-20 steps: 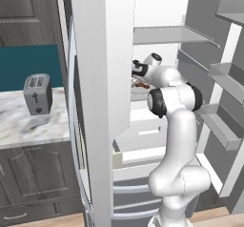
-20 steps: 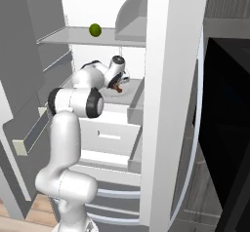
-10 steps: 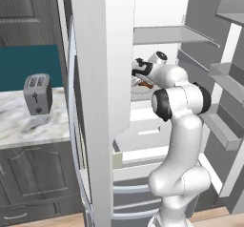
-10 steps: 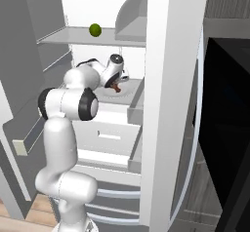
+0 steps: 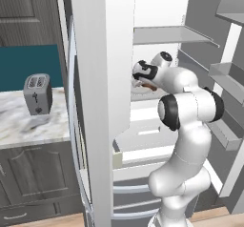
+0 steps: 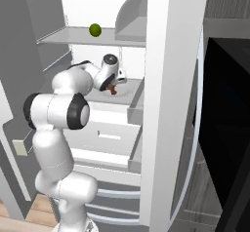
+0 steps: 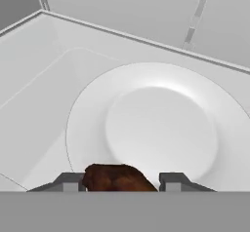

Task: Transport the chicken drumstick from the fridge to the microwave and turn on the microwave.

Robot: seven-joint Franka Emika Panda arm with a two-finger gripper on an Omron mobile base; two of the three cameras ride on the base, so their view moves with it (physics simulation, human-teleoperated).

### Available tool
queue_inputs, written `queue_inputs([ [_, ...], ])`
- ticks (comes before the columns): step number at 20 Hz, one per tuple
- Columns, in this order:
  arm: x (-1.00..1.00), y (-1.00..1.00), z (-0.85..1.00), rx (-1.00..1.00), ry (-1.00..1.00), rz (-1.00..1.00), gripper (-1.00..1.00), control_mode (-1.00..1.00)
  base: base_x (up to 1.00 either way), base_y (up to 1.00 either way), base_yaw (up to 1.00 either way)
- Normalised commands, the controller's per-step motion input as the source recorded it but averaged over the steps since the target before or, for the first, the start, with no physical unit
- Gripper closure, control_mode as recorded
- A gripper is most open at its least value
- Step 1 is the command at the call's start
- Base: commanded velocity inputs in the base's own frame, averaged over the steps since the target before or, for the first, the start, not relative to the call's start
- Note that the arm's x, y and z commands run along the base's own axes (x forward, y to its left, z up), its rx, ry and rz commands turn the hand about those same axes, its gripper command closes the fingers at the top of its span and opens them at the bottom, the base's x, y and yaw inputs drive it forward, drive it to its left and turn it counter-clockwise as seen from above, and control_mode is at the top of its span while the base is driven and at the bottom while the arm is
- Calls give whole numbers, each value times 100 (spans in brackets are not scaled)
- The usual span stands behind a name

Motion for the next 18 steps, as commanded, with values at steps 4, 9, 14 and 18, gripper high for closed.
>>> queue_inputs([
  [4,-48,0,30,0,0,-9,100,-100,0,0,0],
  [9,-57,0,25,0,0,0,100,-100,0,0,0],
  [14,-57,-3,23,0,-4,0,100,-100,0,0,0],
  [18,-52,-7,26,0,-4,0,100,-100,0,0,0],
])
